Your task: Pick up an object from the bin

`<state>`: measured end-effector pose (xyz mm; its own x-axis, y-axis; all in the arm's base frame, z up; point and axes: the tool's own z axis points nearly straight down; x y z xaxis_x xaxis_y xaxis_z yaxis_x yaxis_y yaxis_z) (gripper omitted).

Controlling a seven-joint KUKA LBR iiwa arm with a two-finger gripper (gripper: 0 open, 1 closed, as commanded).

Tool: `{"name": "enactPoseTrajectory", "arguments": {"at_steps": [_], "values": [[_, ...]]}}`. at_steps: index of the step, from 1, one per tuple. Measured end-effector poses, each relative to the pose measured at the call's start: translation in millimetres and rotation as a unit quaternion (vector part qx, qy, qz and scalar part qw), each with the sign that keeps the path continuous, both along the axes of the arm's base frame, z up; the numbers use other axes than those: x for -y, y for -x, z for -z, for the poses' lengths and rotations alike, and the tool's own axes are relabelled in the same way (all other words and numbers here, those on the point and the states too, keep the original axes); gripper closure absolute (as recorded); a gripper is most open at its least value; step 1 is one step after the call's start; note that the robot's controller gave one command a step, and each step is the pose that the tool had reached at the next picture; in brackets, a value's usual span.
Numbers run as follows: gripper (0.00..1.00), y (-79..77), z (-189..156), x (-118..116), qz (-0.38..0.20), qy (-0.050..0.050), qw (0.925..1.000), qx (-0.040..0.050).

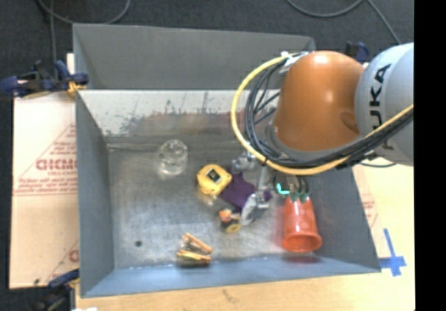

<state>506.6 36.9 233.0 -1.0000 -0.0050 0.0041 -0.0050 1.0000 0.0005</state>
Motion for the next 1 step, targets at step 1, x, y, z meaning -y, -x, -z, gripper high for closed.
{"name": "enactPoseTrajectory", "arguments": {"at_steps": [1], "values": [[0.0, -1.5, -3.2, 0.0, 0.001, 0.0, 1.0, 0.0036]]}}
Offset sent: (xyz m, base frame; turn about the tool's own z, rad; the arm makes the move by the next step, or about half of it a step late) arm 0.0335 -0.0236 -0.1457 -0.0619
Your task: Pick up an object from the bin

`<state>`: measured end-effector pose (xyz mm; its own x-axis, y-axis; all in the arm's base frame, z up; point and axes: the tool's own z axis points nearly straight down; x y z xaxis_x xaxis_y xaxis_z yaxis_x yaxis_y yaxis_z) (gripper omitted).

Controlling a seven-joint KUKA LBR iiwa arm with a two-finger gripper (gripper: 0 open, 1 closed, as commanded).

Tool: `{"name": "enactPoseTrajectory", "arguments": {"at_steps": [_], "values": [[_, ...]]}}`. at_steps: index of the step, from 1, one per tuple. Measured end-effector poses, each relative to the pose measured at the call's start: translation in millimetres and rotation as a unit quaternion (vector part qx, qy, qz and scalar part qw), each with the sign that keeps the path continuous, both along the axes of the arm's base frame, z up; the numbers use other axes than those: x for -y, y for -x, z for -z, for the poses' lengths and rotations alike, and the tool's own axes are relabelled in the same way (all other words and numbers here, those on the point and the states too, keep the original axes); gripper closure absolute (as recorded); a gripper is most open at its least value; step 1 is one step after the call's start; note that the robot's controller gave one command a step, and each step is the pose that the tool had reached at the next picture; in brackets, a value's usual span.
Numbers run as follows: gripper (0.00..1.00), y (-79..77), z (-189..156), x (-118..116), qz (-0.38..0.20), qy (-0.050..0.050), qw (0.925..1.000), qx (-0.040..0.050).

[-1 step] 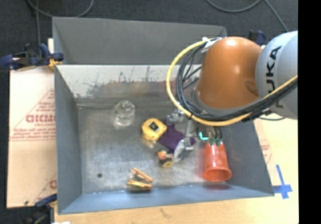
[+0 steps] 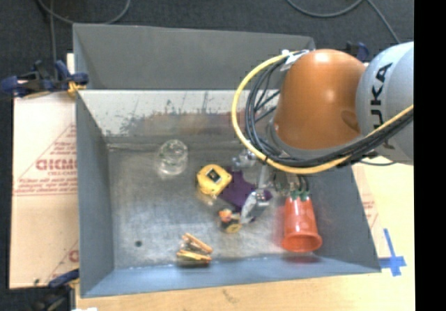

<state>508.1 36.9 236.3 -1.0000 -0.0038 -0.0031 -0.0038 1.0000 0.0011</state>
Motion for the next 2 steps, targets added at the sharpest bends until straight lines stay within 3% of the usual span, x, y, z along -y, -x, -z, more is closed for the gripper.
{"name": "enactPoseTrajectory", "arguments": {"at_steps": [1, 2], "values": [[0.0, -14.3, 54, 9, -0.011, 0.001, 0.9999, 0.0038], [0.0, -19.8, 114, 14, -0.089, 0.001, 0.996, 0.0022]]}}
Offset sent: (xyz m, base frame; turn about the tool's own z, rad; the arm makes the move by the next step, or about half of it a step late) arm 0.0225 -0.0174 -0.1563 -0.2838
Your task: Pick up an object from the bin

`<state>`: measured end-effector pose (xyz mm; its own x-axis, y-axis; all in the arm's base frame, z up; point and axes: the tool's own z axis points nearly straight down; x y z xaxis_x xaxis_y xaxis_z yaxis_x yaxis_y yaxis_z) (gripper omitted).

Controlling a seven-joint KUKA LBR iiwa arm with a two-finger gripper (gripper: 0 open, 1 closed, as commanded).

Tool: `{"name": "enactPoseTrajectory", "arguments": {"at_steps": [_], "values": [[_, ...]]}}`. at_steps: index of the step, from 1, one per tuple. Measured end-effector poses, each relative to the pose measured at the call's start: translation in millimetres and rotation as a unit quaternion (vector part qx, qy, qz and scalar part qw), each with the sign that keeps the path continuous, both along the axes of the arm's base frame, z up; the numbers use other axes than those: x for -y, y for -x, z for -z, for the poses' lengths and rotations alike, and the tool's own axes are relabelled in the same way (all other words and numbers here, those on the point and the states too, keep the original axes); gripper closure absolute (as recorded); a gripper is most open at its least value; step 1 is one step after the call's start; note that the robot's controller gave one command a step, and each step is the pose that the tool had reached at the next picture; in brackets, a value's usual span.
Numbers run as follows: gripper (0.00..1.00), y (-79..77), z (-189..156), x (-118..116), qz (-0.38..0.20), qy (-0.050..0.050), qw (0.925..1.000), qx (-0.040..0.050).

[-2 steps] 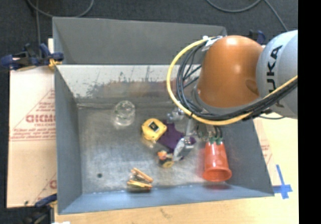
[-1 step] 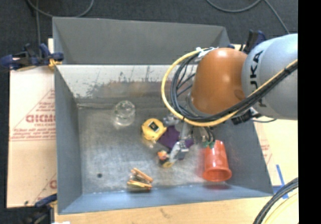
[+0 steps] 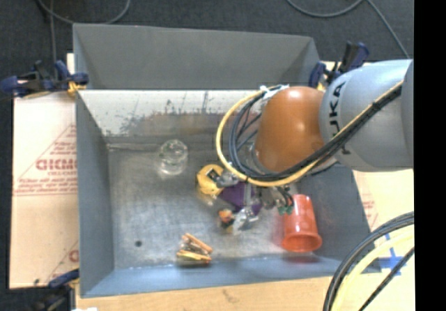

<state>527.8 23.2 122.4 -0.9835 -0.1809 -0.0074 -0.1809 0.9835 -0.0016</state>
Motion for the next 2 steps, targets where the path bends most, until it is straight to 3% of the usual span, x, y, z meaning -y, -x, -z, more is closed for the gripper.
{"name": "enactPoseTrajectory", "arguments": {"at_steps": [1, 2], "values": [[1.0, 4.7, 46.0, 57.2, -0.023, -0.001, 0.9997, -0.0124], [1.0, 4.4, 46.0, 57.3, -0.022, -0.001, 0.9997, -0.0118]]}}
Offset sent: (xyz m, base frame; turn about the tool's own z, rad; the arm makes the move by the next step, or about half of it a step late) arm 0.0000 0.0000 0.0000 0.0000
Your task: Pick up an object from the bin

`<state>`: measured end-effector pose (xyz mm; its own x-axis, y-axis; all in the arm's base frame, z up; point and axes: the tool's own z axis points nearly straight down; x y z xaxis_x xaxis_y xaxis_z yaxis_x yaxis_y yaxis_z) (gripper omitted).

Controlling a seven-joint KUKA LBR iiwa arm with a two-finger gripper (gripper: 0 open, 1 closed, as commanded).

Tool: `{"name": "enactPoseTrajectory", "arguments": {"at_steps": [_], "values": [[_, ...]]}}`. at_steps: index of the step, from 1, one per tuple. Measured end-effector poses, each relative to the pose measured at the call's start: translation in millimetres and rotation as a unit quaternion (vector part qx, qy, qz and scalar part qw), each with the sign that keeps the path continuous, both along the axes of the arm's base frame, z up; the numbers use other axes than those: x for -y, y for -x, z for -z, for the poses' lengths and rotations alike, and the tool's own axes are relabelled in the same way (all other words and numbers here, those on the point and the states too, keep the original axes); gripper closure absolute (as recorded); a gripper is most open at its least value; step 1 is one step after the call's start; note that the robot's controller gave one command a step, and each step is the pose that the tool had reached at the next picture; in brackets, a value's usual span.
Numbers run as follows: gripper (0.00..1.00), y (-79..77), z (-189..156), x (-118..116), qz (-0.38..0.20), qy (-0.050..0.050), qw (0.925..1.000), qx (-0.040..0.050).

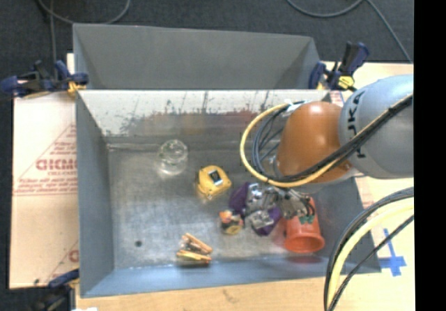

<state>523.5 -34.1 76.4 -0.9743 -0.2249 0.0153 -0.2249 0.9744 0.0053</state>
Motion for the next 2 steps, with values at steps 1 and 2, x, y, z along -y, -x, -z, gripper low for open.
{"name": "enactPoseTrajectory", "arguments": {"at_steps": [1, 2], "values": [[1.0, 1.9, -39, 4, 0.012, 0.0, 0.9999, 0.0056], [1.0, -9.1, -74, 4, 0.013, 0.001, 0.9999, 0.0103]]}}
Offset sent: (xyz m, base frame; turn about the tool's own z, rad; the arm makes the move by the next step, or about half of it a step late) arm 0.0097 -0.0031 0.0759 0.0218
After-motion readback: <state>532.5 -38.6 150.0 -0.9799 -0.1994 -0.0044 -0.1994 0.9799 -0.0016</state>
